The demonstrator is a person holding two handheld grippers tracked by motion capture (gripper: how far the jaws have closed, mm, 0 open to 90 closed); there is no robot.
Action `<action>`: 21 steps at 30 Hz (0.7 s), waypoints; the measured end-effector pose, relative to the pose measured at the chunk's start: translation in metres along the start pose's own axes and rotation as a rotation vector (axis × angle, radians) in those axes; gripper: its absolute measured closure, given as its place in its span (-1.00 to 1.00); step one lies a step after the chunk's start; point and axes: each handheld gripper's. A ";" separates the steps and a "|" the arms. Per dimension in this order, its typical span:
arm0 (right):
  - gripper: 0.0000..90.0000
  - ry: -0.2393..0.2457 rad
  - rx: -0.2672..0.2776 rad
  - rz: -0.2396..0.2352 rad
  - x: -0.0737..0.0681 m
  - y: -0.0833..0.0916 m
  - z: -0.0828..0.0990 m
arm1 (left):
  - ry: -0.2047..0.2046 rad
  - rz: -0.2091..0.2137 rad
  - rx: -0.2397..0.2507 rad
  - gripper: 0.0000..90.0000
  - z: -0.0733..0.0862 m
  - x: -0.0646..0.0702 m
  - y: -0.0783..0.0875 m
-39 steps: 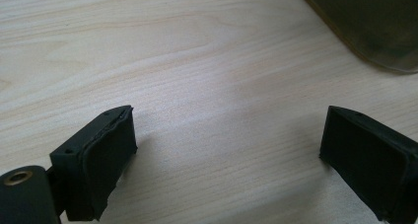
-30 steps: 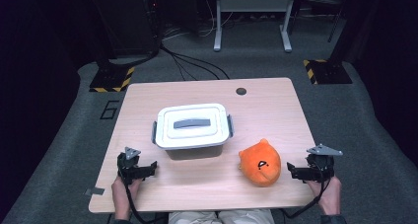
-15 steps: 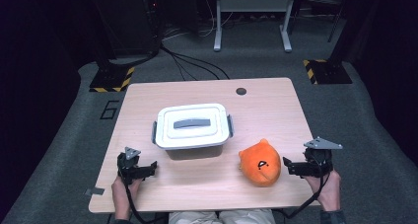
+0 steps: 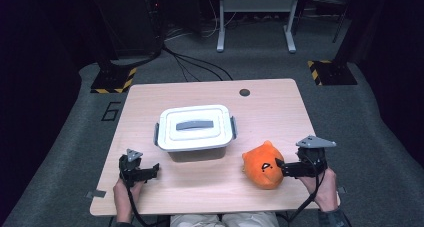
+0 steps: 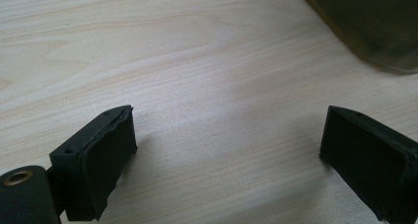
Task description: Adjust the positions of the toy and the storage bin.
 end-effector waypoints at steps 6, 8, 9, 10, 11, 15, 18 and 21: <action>-1.00 0.033 -0.021 -0.034 -0.015 -0.008 -0.008 | -0.001 0.000 -0.001 -0.85 0.000 0.000 0.000; -1.00 0.049 -0.043 -0.048 -0.023 -0.016 -0.011 | -0.001 -0.001 -0.001 -0.85 0.000 0.000 0.000; -1.00 0.056 -0.046 -0.052 -0.026 -0.018 -0.011 | -0.002 0.001 -0.001 -0.85 0.000 0.000 0.000; -1.00 0.060 -0.049 -0.064 -0.028 -0.022 -0.012 | -0.001 -0.001 0.000 -0.85 0.000 0.000 0.000; -1.00 0.060 -0.049 -0.064 -0.028 -0.022 -0.012 | -0.001 -0.001 0.000 -0.85 0.000 0.000 0.000; -1.00 0.060 -0.093 -0.065 -0.036 -0.040 -0.012 | -0.001 0.000 0.000 -0.85 0.000 0.000 0.000; -1.00 0.065 -0.118 -0.030 -0.038 -0.049 -0.011 | -0.001 0.000 0.000 -0.85 0.000 0.000 0.000; -1.00 0.068 -0.131 -0.010 -0.039 -0.054 -0.010 | -0.001 0.000 0.000 -0.85 0.000 0.000 0.000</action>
Point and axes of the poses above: each handheld gripper's, and its own axes: y roughly backward along the jaws, z roughly out of its underside, x roughly to its right, and after that the axes turned 12 degrees about -z, right-handed
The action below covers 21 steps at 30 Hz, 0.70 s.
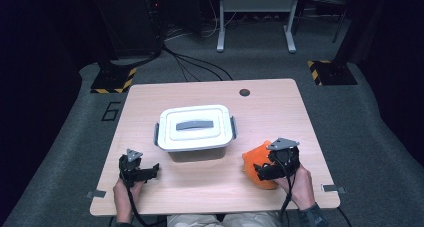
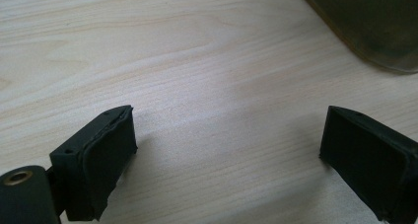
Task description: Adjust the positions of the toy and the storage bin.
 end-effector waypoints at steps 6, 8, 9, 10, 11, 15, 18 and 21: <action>-0.87 -0.025 -0.013 -0.002 0.001 -0.007 0.004 | 0.000 0.000 -0.001 -0.85 0.000 0.000 0.000; -0.73 -0.031 -0.021 -0.005 0.002 -0.008 0.006 | -0.001 0.000 -0.001 -0.85 0.000 0.000 0.000; -0.68 -0.031 -0.019 -0.007 0.003 -0.008 0.007 | 0.000 -0.001 0.000 -0.85 0.000 0.000 0.000; -0.53 -0.036 -0.030 -0.018 0.005 -0.009 0.009 | 0.000 0.000 0.001 -0.85 0.000 0.000 0.000; -0.44 -0.031 -0.033 -0.021 0.006 -0.009 0.010 | -0.001 0.000 -0.001 -0.85 0.000 0.000 0.000; -0.09 -0.034 -0.017 -0.036 0.009 -0.007 0.015 | -0.002 -0.002 0.000 -0.85 0.000 0.000 0.000; 0.04 -0.028 0.004 -0.044 0.011 -0.007 0.017 | -0.002 -0.001 -0.002 -0.85 0.000 0.000 0.000; 0.21 -0.033 0.026 -0.054 0.013 -0.005 0.020 | -0.001 -0.001 -0.002 -0.85 0.000 0.000 0.000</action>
Point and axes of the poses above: each handheld gripper's, and its own axes: y roughly backward along the jaws, z roughly out of its underside, x roughly to its right, and after that the axes turned 12 degrees about -z, right-handed
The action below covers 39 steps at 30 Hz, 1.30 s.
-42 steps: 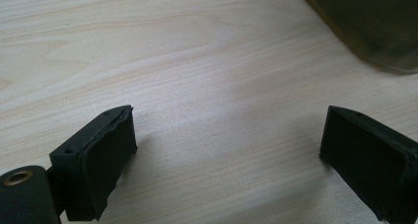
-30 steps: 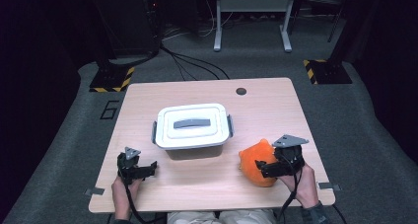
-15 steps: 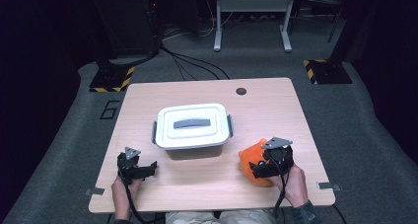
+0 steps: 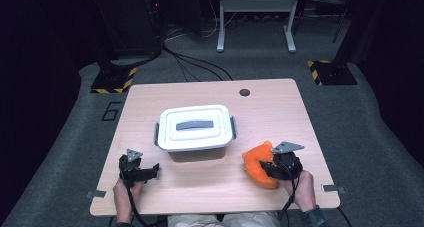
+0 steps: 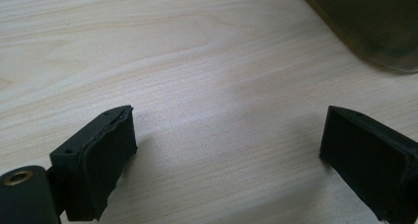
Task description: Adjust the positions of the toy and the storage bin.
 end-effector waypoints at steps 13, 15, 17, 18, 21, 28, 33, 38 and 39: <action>0.28 0.046 0.034 0.034 -0.003 0.011 -0.003 | 0.001 0.001 0.002 -0.85 0.000 0.000 0.000; 0.28 0.042 0.042 0.037 -0.003 0.012 -0.003 | 0.001 0.001 0.001 -0.85 0.000 0.000 0.000; 0.27 0.050 0.048 0.035 -0.001 0.016 -0.005 | 0.001 0.000 0.002 -0.85 0.000 0.000 0.000; 0.27 0.048 0.058 0.046 -0.001 0.019 -0.006 | 0.001 0.000 0.002 -0.85 0.000 0.000 0.000; 0.27 0.054 0.063 0.054 0.001 0.022 -0.007 | 0.001 0.000 0.002 -0.85 0.000 0.000 0.000; 0.26 0.039 0.083 0.074 0.006 0.030 -0.010 | 0.000 0.001 -0.001 -0.85 0.000 0.000 0.000; 0.25 0.042 0.072 0.110 0.013 0.033 -0.012 | 0.001 0.000 0.001 -0.85 0.000 0.000 0.000; 0.24 0.044 0.075 0.122 0.018 0.036 -0.014 | 0.000 0.000 0.000 -0.85 0.000 0.000 0.000; 0.24 0.031 0.080 0.129 0.019 0.036 -0.015 | 0.001 0.000 0.002 -0.85 0.000 0.000 0.000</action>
Point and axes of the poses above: each handheld gripper's, and its own axes: y roughly backward along the jaws, z roughly out of its underside, x roughly to its right, and after that the axes turned 12 degrees about -z, right-handed
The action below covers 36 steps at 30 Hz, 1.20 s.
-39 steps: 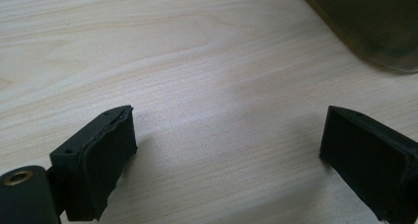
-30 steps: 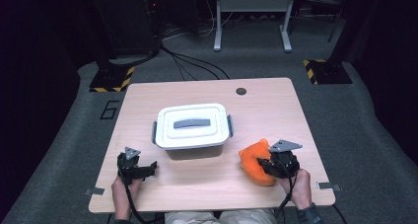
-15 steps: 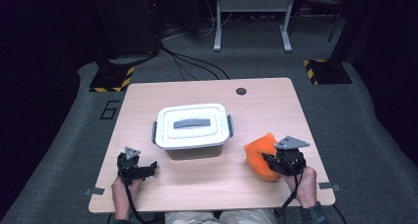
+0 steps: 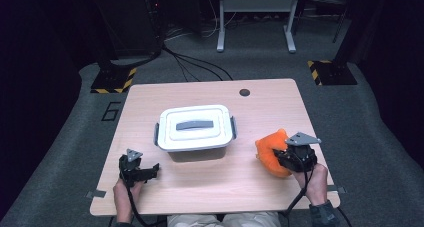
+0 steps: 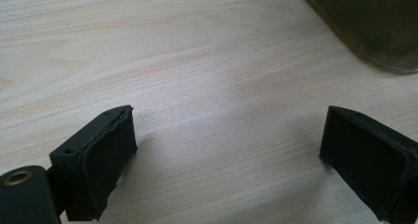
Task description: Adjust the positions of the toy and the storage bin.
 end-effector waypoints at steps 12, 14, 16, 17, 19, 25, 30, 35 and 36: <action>0.23 -0.009 0.004 0.024 0.016 0.002 -0.004 | 0.000 0.000 0.000 -0.85 0.000 0.000 0.000; 0.23 -0.013 0.009 0.032 0.020 0.003 -0.005 | -0.001 0.000 -0.001 -0.85 0.000 0.000 0.000; 0.23 -0.026 0.016 0.042 0.026 0.004 -0.007 | -0.002 0.001 -0.003 -0.85 0.000 0.000 0.000; 0.23 -0.029 0.019 0.046 0.029 0.004 -0.007 | -0.002 0.001 -0.003 -0.85 0.000 0.000 0.000; 0.23 -0.040 0.025 0.053 0.034 0.004 -0.007 | 0.000 0.000 0.000 -0.85 0.000 0.000 0.000; 0.22 -0.074 0.032 0.076 0.049 0.002 -0.006 | -0.001 0.001 -0.001 -0.85 0.000 0.000 0.000; 0.22 -0.087 0.028 0.098 0.060 -0.001 -0.006 | -0.001 0.000 -0.001 -0.85 0.000 0.000 0.000; 0.22 -0.107 0.035 0.110 0.070 -0.003 -0.007 | -0.001 0.000 -0.001 -0.85 0.000 0.000 0.000; 0.22 -0.107 0.036 0.112 0.072 -0.004 -0.007 | -0.001 0.001 -0.001 -0.85 0.000 0.000 0.000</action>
Point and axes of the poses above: each handheld gripper's, and its own axes: y roughly backward along the jaws, z roughly out of its underside, x roughly to its right, and after that the axes turned 12 degrees about -z, right-handed
